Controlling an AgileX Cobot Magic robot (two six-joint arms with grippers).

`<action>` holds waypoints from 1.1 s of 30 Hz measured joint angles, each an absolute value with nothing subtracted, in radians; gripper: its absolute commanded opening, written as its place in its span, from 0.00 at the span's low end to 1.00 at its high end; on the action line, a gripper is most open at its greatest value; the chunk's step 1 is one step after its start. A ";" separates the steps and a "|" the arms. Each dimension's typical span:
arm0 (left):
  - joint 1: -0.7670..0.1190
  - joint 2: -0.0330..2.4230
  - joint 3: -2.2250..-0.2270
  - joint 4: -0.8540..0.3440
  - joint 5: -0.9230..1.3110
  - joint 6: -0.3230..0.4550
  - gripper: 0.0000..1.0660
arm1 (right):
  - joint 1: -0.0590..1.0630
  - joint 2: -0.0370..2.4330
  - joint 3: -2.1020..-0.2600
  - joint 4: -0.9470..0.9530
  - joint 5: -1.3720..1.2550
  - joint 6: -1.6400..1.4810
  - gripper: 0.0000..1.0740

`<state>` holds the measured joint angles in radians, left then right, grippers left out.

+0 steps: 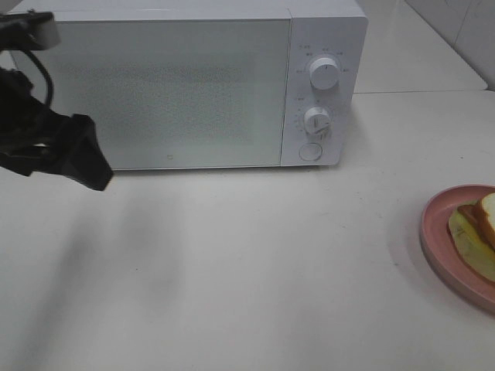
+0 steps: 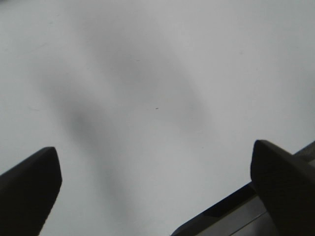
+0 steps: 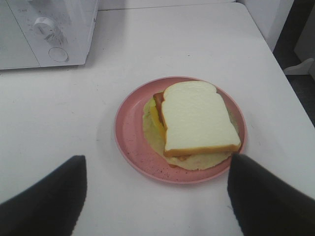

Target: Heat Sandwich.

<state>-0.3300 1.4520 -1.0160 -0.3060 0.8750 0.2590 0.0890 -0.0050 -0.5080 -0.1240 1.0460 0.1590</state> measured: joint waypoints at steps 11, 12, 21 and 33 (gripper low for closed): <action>-0.044 1.265 -0.890 -0.265 0.946 0.208 0.95 | 0.089 -0.005 -0.508 -0.124 1.046 0.159 0.70; -0.044 1.265 -0.890 -0.265 0.946 0.208 0.95 | 0.089 -0.005 -0.508 -0.124 1.046 0.159 0.70; 0.053 1.088 -0.833 -0.163 0.986 0.110 0.95 | 0.089 -0.005 -0.508 -0.124 1.046 0.159 0.70; 0.053 0.727 -0.663 -0.042 1.010 0.021 0.95 | 0.089 -0.005 -0.508 -0.124 1.046 0.159 0.69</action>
<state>0.0530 0.7270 -0.6630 -0.0420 1.0100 0.0210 0.0890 -0.0050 -0.5080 -0.1240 1.0460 0.1590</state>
